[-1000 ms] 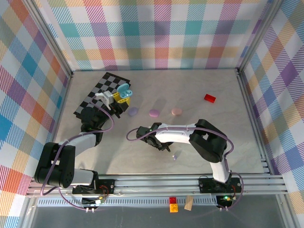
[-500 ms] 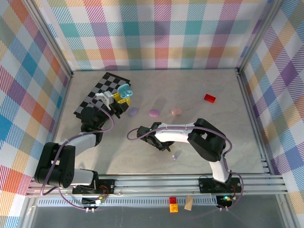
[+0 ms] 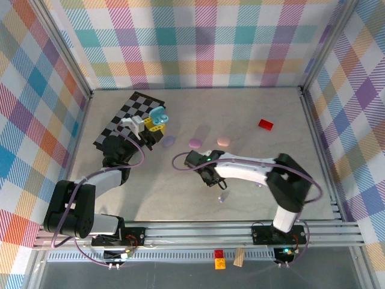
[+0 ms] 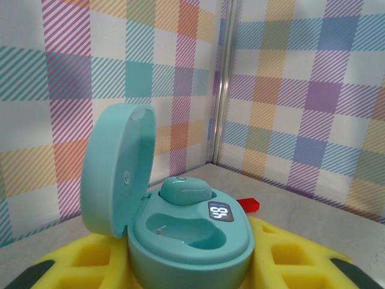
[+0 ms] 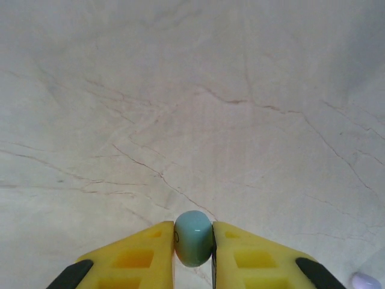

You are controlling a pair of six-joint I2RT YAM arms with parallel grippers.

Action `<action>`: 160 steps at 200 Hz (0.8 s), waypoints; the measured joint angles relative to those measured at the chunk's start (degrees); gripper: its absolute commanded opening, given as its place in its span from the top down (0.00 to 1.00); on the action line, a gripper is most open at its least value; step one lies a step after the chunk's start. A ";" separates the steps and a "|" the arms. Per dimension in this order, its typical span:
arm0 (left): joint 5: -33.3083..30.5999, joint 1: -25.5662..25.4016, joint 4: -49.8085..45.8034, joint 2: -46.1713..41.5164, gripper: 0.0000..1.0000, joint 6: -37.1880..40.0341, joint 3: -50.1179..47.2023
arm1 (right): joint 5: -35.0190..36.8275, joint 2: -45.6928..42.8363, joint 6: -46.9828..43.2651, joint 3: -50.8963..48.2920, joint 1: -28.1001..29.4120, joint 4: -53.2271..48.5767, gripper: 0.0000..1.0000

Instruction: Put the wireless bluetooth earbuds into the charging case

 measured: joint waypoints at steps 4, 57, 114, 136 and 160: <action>0.00 -0.09 0.02 0.04 0.66 0.02 0.00 | -0.96 -1.84 0.04 -0.61 -0.50 0.83 0.80; -0.66 -4.68 -0.70 1.57 0.66 2.10 0.00 | -17.55 -20.85 1.62 -6.99 -10.40 12.41 0.80; -2.78 -13.16 -3.10 5.07 0.66 6.67 1.25 | -36.00 -29.86 5.22 -8.20 -18.03 21.99 0.80; -3.28 -16.41 -3.61 6.73 0.66 8.02 2.32 | -41.44 -30.97 6.82 -8.20 -18.95 25.64 0.80; -3.80 -19.32 -4.42 7.89 0.66 9.57 3.37 | -45.83 -31.10 8.02 -8.17 -19.28 28.72 0.80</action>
